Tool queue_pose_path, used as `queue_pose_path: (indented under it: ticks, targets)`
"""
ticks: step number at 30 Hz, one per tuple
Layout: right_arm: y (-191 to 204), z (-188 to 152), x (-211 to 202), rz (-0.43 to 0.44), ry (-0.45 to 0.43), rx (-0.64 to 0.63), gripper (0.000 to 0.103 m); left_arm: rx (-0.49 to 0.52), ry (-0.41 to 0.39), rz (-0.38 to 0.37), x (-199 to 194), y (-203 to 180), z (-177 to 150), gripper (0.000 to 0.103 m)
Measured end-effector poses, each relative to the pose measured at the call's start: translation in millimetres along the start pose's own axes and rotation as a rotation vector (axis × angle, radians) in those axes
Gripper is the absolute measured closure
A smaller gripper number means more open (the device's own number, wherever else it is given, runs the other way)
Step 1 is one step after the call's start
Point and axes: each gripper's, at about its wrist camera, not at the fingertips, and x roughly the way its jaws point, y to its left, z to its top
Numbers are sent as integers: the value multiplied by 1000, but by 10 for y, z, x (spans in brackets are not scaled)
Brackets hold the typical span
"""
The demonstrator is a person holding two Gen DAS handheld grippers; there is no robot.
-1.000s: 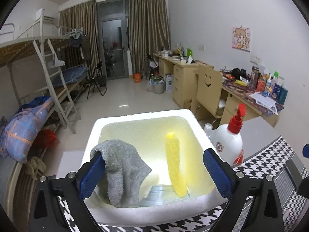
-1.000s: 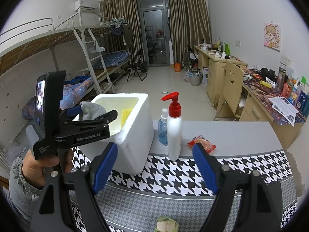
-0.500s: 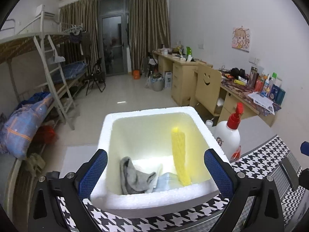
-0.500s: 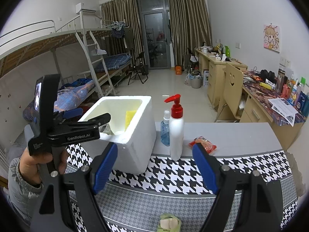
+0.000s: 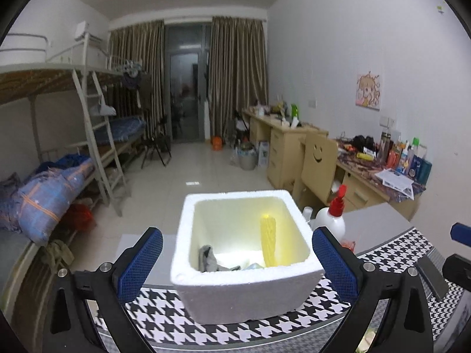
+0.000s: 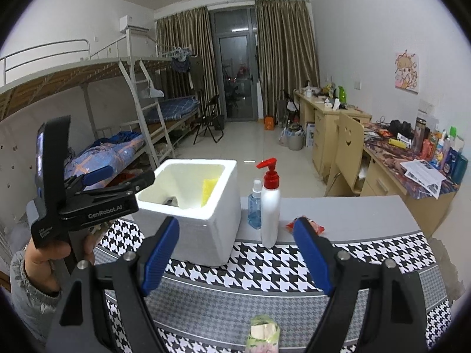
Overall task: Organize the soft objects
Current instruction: 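Withdraw both tools from the foam box back over the table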
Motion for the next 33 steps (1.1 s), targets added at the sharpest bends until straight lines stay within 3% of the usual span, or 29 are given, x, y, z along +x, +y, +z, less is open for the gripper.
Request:
queue_pose_path:
  ticks: [9, 19, 33]
  targets:
    - [290, -93, -481, -46, -54, -41, 19, -9, -84, 2, -484, -4, -118, 1]
    - [539, -255, -925, -62, -48, -81, 19, 1, -91, -37, -745, -134, -286, 1]
    - [469, -491, -1238, -59, -60, -63, 19, 9, -75, -143, -1014, -420, -524, 1]
